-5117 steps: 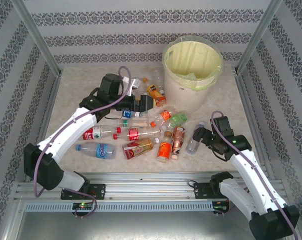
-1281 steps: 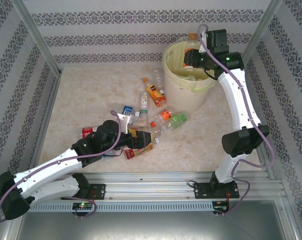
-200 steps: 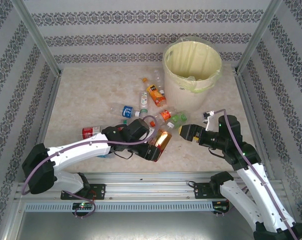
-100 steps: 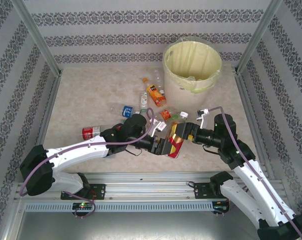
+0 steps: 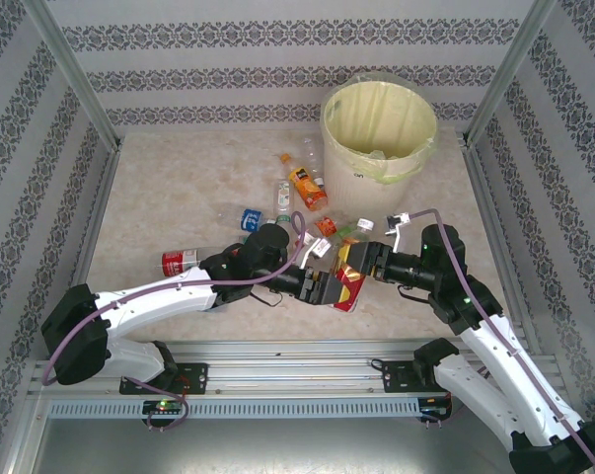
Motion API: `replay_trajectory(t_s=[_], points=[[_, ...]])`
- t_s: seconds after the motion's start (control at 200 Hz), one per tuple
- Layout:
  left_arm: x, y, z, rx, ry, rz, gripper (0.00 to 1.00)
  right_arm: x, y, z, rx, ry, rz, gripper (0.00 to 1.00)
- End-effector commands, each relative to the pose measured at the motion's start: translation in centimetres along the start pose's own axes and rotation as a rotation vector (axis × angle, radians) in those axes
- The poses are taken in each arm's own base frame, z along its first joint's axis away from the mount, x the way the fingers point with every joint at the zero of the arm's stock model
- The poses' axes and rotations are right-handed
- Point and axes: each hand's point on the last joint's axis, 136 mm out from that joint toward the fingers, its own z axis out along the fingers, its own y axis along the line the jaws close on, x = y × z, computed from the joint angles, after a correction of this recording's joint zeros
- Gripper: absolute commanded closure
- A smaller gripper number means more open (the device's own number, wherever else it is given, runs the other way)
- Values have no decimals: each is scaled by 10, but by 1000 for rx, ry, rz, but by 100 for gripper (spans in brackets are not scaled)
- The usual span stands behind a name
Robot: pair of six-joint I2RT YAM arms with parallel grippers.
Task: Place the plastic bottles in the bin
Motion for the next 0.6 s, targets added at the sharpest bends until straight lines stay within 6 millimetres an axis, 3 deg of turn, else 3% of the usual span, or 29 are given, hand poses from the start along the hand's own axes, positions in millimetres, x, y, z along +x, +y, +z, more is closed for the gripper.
replay_trajectory(t_s=[0.0,0.075,0.415,0.595], points=[[-14,-20,-8,26,-71,66,9,-6,15,-9,9,-16,-63,37],[-25,-29,-16,21,-129,99,0,-11,21,-16,30,-28,-90,37],[-74,-69,-60,-11,-420,246,0,-54,59,-48,124,-152,-243,37],[-90,-86,-74,-13,-502,288,0,-90,79,-61,199,-238,-334,37]])
